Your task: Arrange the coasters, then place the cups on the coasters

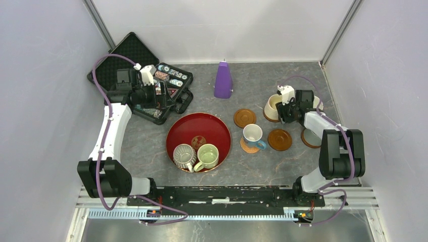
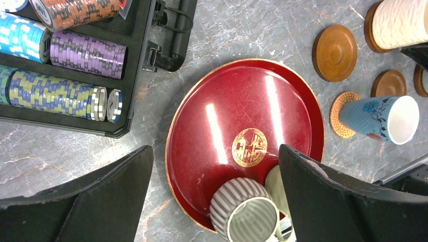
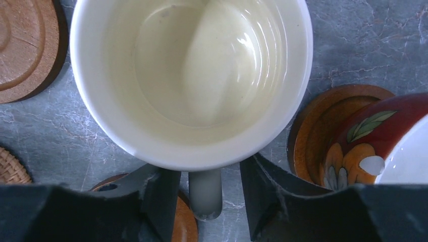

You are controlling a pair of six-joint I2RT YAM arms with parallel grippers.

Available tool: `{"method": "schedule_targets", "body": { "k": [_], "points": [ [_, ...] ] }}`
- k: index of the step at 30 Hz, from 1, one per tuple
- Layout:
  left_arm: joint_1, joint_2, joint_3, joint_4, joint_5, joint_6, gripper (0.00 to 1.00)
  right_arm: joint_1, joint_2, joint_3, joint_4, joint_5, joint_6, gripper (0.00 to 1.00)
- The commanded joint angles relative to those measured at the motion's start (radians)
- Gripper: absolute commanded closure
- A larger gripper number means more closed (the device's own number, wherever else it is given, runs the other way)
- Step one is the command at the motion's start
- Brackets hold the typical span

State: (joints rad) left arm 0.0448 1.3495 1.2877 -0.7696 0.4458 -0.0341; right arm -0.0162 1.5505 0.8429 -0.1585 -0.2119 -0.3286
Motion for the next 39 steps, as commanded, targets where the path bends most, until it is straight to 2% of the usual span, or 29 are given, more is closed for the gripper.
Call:
{"method": "schedule_targets", "body": {
  "k": [1,6,14,18,24,31,36,39],
  "points": [
    [0.007,-0.01,0.022,-0.03,-0.012,0.077,0.0,-0.006,-0.051,0.04,0.017,-0.033,-0.004,0.45],
    [0.007,-0.016,0.045,-0.143,0.031,0.219,0.0,-0.005,-0.104,0.081,-0.035,-0.102,-0.012,0.3],
    [-0.031,-0.072,0.01,-0.424,0.142,0.599,0.0,0.044,-0.187,0.118,-0.112,-0.137,-0.082,0.16],
    [-0.174,-0.182,-0.094,-0.43,0.109,0.73,0.0,0.093,-0.221,0.143,-0.137,-0.158,-0.119,0.11],
    [-0.496,-0.312,-0.239,-0.234,-0.024,0.788,0.0,0.165,-0.257,0.163,-0.153,-0.206,-0.126,0.1],
    [-0.773,-0.164,-0.158,-0.148,-0.112,0.779,0.0,0.166,-0.228,0.209,-0.194,-0.184,-0.103,0.09],
    [-0.906,-0.095,-0.126,-0.135,-0.132,0.876,0.0,0.166,-0.241,0.202,-0.196,-0.169,-0.095,0.08],
    [-1.026,-0.071,-0.122,-0.137,-0.189,0.945,0.0,0.157,-0.237,0.204,-0.201,-0.161,-0.093,0.08]
  ]
}}
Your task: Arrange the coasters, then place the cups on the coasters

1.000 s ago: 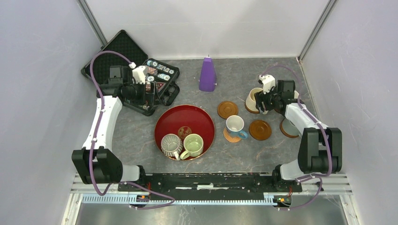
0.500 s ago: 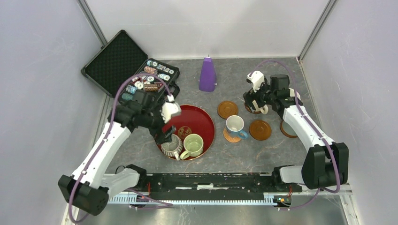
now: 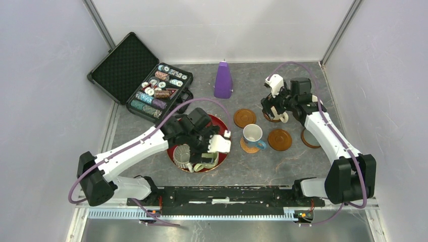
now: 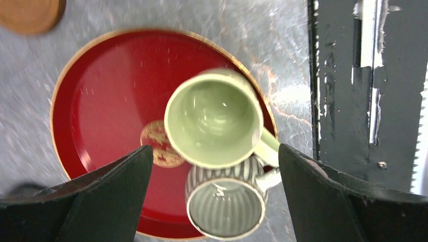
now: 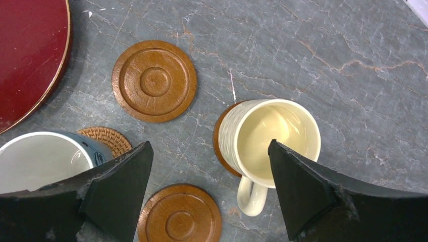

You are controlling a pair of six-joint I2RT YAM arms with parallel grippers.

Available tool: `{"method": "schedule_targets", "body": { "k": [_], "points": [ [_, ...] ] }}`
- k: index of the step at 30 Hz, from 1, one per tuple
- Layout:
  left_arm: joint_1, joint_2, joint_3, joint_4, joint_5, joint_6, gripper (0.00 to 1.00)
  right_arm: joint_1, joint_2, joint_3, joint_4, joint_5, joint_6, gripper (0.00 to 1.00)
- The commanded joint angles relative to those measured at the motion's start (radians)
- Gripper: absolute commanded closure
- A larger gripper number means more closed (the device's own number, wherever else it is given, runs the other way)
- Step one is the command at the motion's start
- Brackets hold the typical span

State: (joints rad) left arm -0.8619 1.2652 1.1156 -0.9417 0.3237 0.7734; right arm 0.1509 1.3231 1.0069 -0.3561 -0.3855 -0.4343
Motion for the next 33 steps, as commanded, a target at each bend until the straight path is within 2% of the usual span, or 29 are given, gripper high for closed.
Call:
{"method": "schedule_targets", "body": {
  "k": [1,5,13,17,24,33],
  "points": [
    [-0.163,0.022,0.047,0.035,-0.095,0.165,0.0,-0.012,-0.007,0.042,-0.002,0.013,0.012,0.08],
    [-0.294,0.068,0.022,0.049,-0.212,0.251,0.0,-0.022,0.006,0.05,-0.001,0.014,0.017,0.08],
    [-0.384,0.197,0.042,0.055,-0.345,0.338,0.0,-0.034,0.013,0.044,0.006,0.002,0.028,0.08],
    [-0.387,0.249,0.019,0.07,-0.411,0.37,0.0,-0.042,0.009,0.041,0.007,0.003,0.028,0.08],
    [-0.381,0.303,-0.009,0.183,-0.531,0.343,0.0,-0.055,0.002,0.029,0.009,-0.002,0.035,0.08],
    [-0.305,0.352,0.017,0.232,-0.568,0.305,0.0,-0.055,0.024,0.041,0.011,-0.011,0.048,0.08]
  ]
}}
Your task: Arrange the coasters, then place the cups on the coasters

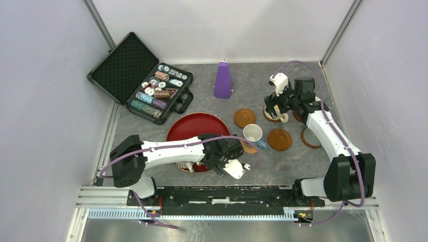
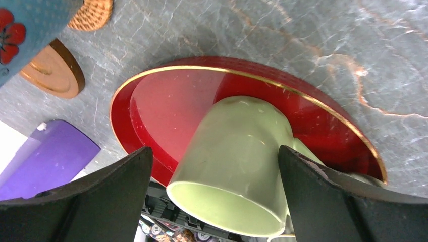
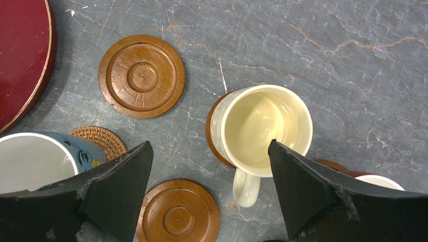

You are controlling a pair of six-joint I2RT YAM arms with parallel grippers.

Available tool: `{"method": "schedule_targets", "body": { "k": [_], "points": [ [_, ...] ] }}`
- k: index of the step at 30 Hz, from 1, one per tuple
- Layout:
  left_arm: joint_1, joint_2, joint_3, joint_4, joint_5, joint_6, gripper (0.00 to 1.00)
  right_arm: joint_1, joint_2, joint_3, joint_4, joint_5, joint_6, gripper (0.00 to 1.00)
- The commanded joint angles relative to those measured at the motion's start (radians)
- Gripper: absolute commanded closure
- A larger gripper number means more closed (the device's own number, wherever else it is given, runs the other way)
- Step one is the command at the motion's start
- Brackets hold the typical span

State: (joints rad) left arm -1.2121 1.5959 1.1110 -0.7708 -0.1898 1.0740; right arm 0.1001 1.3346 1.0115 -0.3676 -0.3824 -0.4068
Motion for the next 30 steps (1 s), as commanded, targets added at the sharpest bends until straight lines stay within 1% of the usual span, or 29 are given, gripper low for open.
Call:
{"method": "schedule_targets", "body": {
  "k": [1,15,21,27,30],
  "points": [
    [0.057,0.031,0.027,0.067,-0.054,0.001,0.0,-0.004,0.015,0.039,0.023,-0.016,0.023,0.08],
    [0.262,0.15,0.209,0.103,-0.018,-0.11,0.0,-0.004,0.033,0.058,0.021,-0.022,0.023,0.08],
    [0.327,0.207,0.294,0.104,-0.008,-0.148,0.0,-0.005,0.037,0.061,0.021,-0.024,0.023,0.08],
    [0.39,0.252,0.38,0.103,0.011,-0.246,0.0,-0.004,0.043,0.07,0.023,-0.023,0.026,0.08],
    [0.41,0.247,0.429,0.096,0.053,-0.313,0.0,-0.005,0.044,0.081,0.019,-0.023,0.028,0.08]
  ]
}}
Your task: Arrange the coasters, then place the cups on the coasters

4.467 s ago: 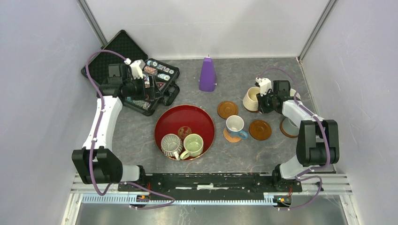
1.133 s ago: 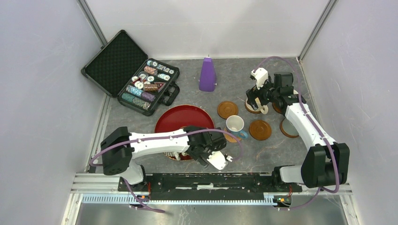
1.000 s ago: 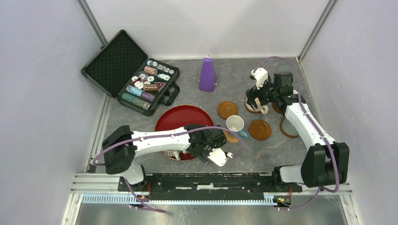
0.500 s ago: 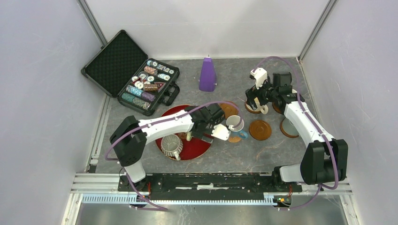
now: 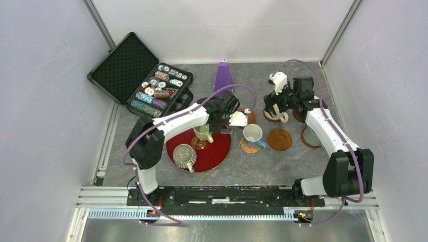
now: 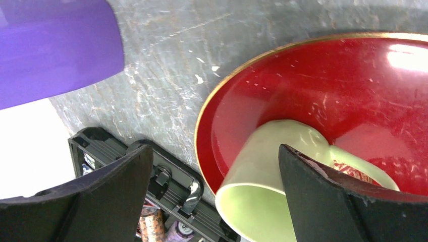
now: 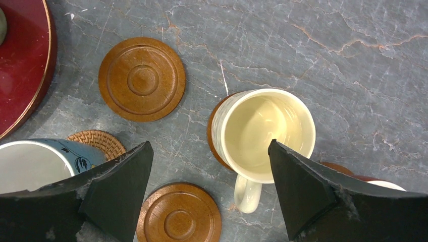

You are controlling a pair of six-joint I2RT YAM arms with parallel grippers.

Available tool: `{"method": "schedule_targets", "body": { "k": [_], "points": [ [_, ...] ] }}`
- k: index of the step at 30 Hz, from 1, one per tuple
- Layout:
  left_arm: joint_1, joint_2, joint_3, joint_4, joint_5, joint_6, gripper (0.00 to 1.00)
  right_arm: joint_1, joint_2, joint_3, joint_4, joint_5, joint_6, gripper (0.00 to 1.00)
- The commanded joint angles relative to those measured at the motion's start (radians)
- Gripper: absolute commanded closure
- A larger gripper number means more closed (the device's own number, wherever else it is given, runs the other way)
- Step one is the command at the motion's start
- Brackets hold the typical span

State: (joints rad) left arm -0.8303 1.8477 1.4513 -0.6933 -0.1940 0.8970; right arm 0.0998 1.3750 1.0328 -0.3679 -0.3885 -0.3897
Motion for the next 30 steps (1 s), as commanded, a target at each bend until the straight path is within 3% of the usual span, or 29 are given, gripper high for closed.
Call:
{"method": "schedule_targets", "body": {
  "k": [1,8,9,12,18,26,30],
  "points": [
    [0.036,-0.008,0.116,0.006,0.077,-0.167,0.0,-0.003,0.006,0.064,0.019,-0.019,0.012,0.08],
    [0.155,-0.073,0.331,-0.087,0.229,-0.514,0.0,0.044,0.031,0.131,-0.025,0.025,0.031,0.11],
    [0.246,-0.135,0.357,-0.094,0.289,-0.661,0.0,0.107,0.041,0.166,-0.063,0.064,0.064,0.12],
    [0.346,-0.22,0.332,-0.098,0.328,-0.769,0.0,0.214,0.045,0.176,-0.076,0.112,0.104,0.12],
    [0.462,-0.421,0.166,-0.091,0.277,-0.777,0.0,0.45,0.074,0.178,-0.057,0.19,0.155,0.02],
    [0.657,-0.58,0.014,-0.072,0.328,-0.864,0.0,0.721,0.171,0.162,-0.014,0.307,0.287,0.02],
    [0.704,-0.609,-0.002,-0.064,0.339,-0.878,0.0,0.786,0.248,0.2,0.0,0.36,0.377,0.05]
  ]
}}
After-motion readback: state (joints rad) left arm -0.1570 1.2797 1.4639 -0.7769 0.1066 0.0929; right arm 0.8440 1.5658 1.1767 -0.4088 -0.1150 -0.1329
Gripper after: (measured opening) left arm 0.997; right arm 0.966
